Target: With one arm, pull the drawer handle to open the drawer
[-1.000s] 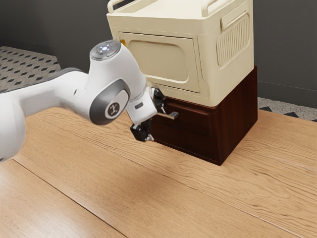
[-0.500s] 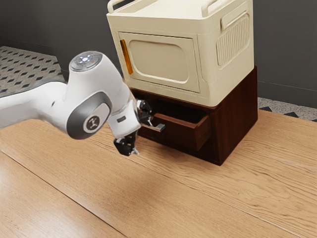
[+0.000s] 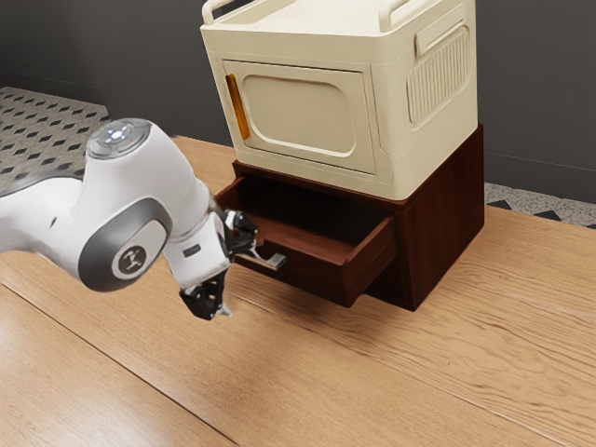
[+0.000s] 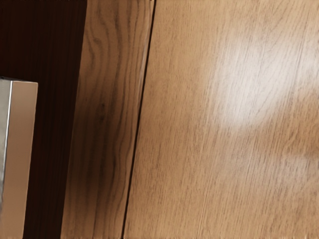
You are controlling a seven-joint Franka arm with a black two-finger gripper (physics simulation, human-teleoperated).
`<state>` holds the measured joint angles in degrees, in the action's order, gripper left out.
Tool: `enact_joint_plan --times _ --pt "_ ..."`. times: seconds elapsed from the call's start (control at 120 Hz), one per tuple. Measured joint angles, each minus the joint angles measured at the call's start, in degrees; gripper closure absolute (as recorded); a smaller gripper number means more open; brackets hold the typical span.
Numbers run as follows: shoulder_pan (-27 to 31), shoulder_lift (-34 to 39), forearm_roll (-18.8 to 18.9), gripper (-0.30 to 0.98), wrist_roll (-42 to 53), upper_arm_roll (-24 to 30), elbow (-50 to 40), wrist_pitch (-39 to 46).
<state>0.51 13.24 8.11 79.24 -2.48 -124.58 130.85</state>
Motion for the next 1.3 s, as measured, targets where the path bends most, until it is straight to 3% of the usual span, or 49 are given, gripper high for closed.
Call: enact_joint_plan --times 0.267,0.567,0.733,0.858,1.058,1.3 --pt "-7.2 3.7 1.3 0.13 0.2 -8.2 -1.7 -0.6" --pt "-8.8 13.2 1.3 0.03 0.4 -8.5 -1.7 -5.9" --pt "-9.1 11.6 -0.6 0.01 -1.8 -7.4 12.6 -15.6" --pt "-9.0 6.2 -1.2 0.01 -8.4 -7.4 21.7 -24.7" --pt "-9.0 5.2 -1.9 0.0 -26.7 -6.9 24.3 -34.5" --pt "-8.9 1.4 -3.7 0.0 -43.6 -7.1 25.4 -38.6"
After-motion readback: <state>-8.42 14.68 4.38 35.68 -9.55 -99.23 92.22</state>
